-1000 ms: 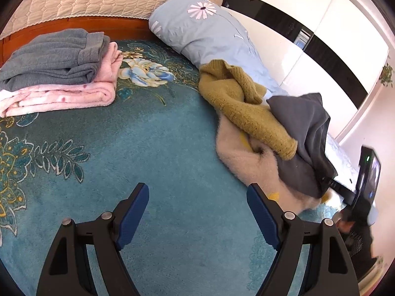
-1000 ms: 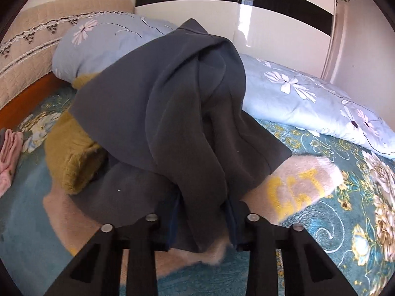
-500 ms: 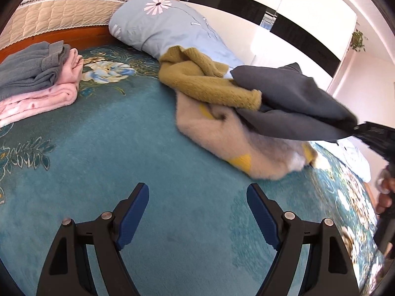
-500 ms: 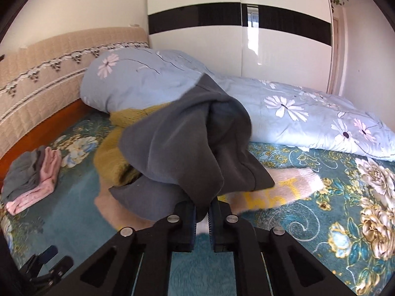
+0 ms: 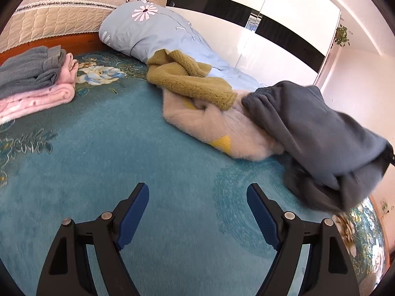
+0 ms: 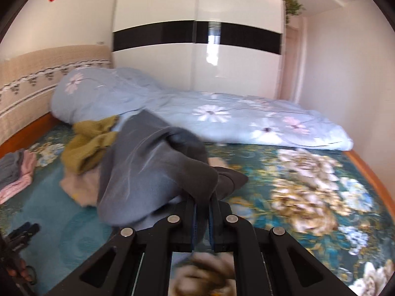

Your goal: Fold clothes

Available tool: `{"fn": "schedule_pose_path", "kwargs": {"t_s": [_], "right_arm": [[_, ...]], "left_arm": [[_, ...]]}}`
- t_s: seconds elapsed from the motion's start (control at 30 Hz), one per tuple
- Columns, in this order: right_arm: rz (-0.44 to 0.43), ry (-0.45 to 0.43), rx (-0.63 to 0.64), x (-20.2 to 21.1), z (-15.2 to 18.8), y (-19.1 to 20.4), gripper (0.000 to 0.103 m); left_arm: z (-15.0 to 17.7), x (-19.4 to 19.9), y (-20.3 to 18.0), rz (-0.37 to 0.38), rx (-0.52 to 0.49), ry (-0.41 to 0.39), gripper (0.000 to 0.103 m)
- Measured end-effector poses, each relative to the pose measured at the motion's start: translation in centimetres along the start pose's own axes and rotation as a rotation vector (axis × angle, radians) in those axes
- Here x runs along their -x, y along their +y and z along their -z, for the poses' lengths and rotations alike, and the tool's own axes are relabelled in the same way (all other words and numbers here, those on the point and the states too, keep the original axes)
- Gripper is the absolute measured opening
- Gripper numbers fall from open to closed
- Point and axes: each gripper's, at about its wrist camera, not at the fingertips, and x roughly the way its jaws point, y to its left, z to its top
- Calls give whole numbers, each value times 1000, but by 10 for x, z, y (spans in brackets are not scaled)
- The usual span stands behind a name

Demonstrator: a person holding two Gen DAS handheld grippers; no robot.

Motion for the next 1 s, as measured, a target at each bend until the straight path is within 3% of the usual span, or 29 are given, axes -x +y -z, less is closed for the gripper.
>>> {"fn": "schedule_pose_path", "kwargs": {"t_s": [0.03, 0.27, 0.53, 0.57, 0.6, 0.73, 0.8, 1.0], "right_arm": [[44, -6, 2, 3, 2, -10, 8], [22, 83, 29, -1, 40, -15, 8], [-192, 173, -7, -5, 95, -2, 15], [-221, 171, -21, -4, 98, -5, 21], [-264, 159, -67, -1, 100, -13, 27], [-337, 90, -246, 12, 101, -48, 34], [-355, 51, -329, 17, 101, -67, 48], [-441, -32, -535, 10, 89, -107, 50]], "left_arm": [[1, 0, 1, 5, 5, 5, 82], [13, 3, 5, 9, 19, 20, 82], [20, 4, 0, -12, -18, 25, 82], [21, 4, -1, -14, -24, 25, 82], [22, 5, -1, -17, -30, 25, 82], [25, 5, -4, -28, -46, 25, 82], [26, 6, -4, -32, -50, 25, 82], [28, 4, -1, -49, -44, 42, 82]]}}
